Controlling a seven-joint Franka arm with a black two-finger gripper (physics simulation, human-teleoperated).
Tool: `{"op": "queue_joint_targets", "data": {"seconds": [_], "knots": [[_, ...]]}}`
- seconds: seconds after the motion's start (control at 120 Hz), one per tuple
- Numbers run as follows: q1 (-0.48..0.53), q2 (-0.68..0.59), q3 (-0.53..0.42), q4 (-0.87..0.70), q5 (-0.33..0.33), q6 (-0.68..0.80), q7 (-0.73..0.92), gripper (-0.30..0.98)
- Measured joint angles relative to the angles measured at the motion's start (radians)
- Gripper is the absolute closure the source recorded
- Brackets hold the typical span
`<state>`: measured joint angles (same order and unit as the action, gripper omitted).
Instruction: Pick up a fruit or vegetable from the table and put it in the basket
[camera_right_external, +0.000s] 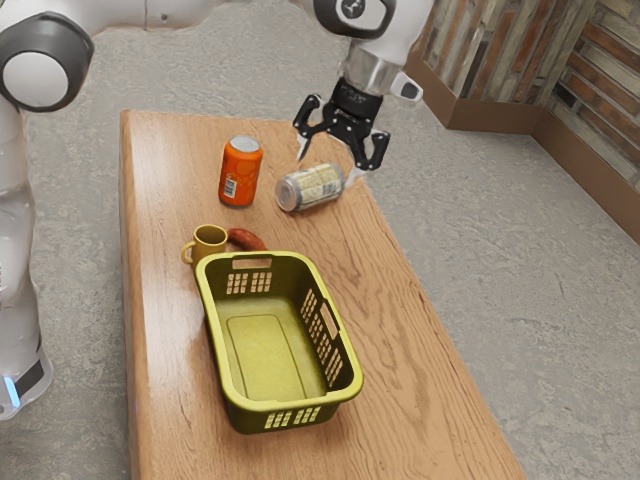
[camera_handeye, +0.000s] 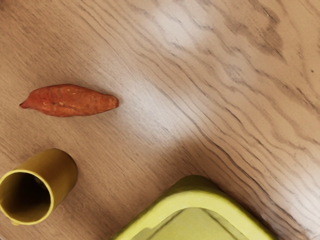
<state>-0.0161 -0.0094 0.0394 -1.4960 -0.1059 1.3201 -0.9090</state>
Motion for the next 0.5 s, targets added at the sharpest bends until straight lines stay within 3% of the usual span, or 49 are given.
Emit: {"op": "queue_joint_targets", "data": {"seconds": [0.133,0.258,0.383,0.5], "knots": [[0.068,-0.025,0.005,-0.003,-0.007,0.14,-0.267,0.0],[0.072,-0.045,0.0,0.001,-0.046,0.202,-0.366,0.0],[-0.046,-0.05,0.003,0.011,0.019,0.227,-0.316,0.0],[-0.092,-0.04,0.024,0.009,0.048,0.236,-0.12,0.0]]}}
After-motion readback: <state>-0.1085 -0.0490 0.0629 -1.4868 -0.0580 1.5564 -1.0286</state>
